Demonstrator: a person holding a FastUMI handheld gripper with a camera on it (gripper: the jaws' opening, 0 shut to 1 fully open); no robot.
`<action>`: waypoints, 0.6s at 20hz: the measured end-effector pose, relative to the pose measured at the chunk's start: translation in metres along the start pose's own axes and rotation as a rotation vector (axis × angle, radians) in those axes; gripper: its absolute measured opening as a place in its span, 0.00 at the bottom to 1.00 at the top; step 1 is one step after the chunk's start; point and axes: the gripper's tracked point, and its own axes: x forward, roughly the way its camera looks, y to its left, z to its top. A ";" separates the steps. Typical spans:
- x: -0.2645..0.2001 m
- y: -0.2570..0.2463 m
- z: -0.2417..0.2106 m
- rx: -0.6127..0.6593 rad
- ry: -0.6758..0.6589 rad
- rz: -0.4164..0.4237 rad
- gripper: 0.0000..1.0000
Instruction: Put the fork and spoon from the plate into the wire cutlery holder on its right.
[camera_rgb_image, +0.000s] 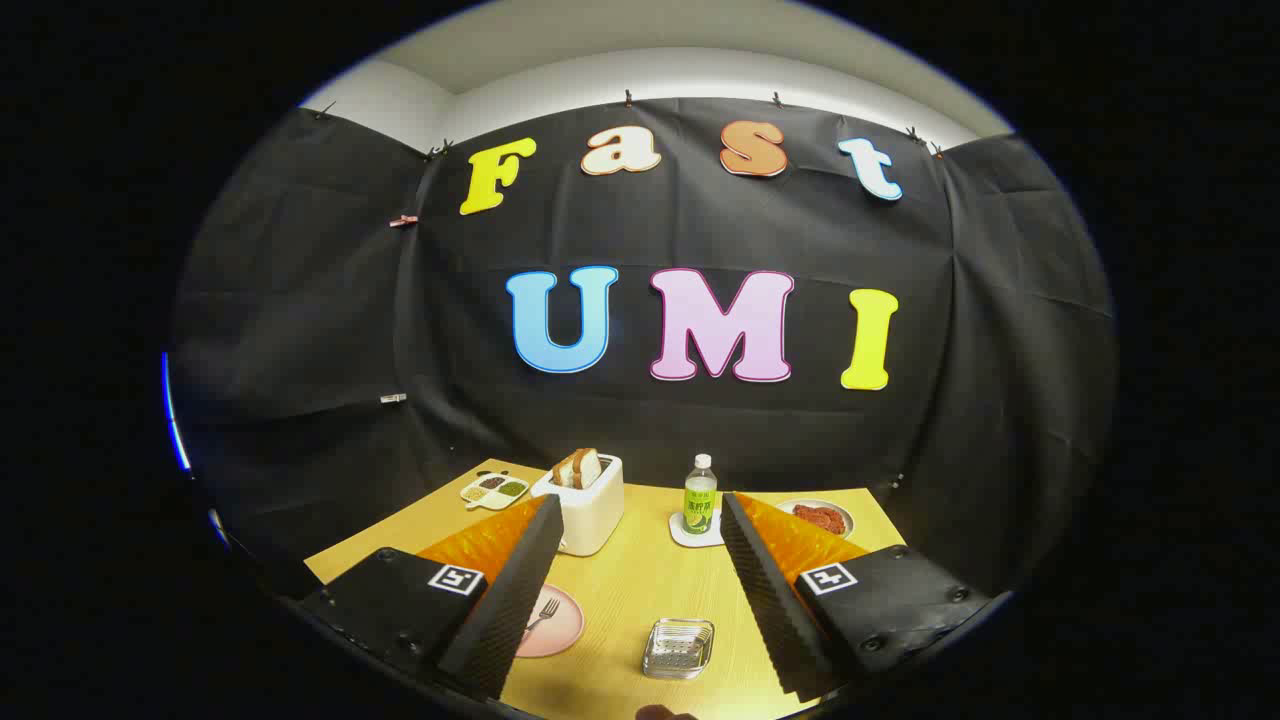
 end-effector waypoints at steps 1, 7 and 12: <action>-0.001 0.000 -0.001 0.003 0.001 -0.002 0.99; 0.001 0.003 -0.007 0.006 0.015 -0.004 0.99; 0.008 0.009 -0.010 0.017 0.024 -0.007 0.99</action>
